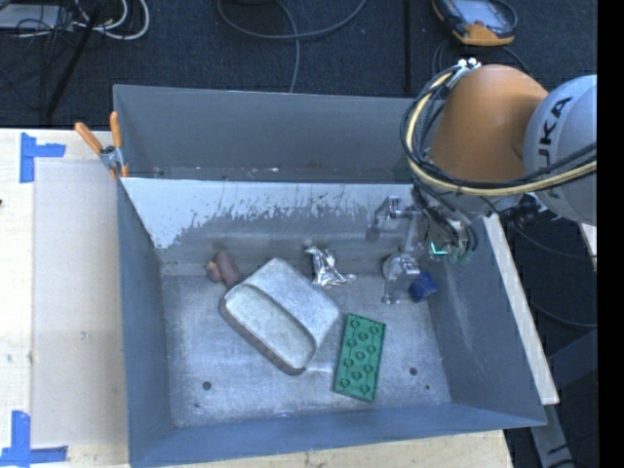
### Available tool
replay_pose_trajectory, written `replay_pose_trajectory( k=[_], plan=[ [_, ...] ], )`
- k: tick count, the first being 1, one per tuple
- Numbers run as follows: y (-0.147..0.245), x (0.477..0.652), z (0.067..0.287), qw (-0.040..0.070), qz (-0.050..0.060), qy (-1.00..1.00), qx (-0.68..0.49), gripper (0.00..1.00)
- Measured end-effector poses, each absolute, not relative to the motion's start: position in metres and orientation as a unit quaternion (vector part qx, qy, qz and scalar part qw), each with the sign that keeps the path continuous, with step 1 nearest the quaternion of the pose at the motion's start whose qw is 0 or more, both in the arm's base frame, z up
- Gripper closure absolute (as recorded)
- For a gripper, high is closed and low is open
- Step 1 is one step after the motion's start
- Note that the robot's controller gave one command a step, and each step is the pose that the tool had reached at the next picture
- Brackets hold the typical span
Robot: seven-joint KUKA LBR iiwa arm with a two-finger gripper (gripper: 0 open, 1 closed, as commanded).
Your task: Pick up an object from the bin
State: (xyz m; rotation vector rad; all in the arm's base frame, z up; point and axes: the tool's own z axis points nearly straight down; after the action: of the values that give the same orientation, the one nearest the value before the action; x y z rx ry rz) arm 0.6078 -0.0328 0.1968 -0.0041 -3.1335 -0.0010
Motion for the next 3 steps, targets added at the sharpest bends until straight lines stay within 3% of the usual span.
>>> replay_pose_trajectory(
  k=[1, 2, 3],
  plan=[
    [-0.001, 0.574, 0.111, 0.006, -0.001, -1.0, 0.006, 0.0],
    [-0.013, 0.556, 0.074, -0.005, -0.001, -1.0, -0.015, 0.0],
    [-0.013, 0.556, 0.076, -0.003, -0.001, -1.0, -0.013, 1.0]
  ],
)
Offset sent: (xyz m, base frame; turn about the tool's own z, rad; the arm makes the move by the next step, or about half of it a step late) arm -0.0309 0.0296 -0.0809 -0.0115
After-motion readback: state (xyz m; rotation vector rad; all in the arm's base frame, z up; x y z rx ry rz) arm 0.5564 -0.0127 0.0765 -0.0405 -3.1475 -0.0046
